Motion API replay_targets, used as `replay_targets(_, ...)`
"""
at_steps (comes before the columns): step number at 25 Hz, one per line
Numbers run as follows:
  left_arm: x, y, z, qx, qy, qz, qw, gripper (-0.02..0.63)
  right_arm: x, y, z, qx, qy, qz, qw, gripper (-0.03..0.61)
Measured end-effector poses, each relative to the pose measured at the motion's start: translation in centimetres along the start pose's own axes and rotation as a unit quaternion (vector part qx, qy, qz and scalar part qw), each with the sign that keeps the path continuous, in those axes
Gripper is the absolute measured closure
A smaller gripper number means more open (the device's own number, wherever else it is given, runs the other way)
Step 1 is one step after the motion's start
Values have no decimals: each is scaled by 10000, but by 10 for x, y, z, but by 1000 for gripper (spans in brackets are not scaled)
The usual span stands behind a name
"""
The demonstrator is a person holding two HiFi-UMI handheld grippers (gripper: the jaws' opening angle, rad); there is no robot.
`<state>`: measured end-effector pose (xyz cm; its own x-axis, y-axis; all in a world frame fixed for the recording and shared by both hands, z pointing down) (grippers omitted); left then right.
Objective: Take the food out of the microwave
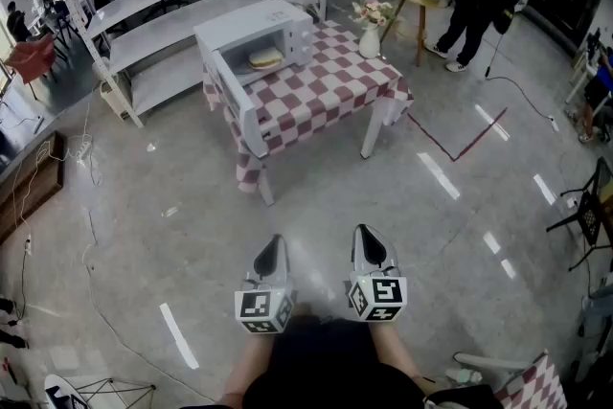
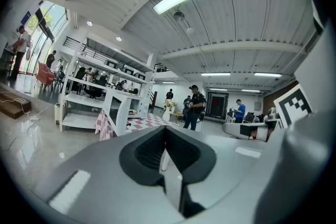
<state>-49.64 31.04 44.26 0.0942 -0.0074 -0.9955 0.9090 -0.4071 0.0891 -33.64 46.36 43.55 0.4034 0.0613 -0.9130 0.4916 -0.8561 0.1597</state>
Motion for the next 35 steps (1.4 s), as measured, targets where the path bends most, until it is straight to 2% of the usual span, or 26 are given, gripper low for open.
replay_targets(13,-2,16,27,-6,-36,13,10000,606,-2,17,0,-233,87,-97,9996,578)
replay_targets(24,-12,25,57,-243,-16,37,9997,606,-20,34,18,-480,198,-116,9986,578)
replay_targets(35,-19,33,80,-304,-107,129,9994,606,-25,46,25,-674,204,-90,9975,578)
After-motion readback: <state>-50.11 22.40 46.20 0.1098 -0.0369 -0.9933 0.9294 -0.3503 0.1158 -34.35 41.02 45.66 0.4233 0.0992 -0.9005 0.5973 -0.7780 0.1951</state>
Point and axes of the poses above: the fingertips, and each gripper's own axes: y forward along the fingers, z to its left, x out of its top, the point moved 8 cm from there along -y, backward along the fingers, and after that the axes turned 14 degrees about y, right-handed, at the moved point
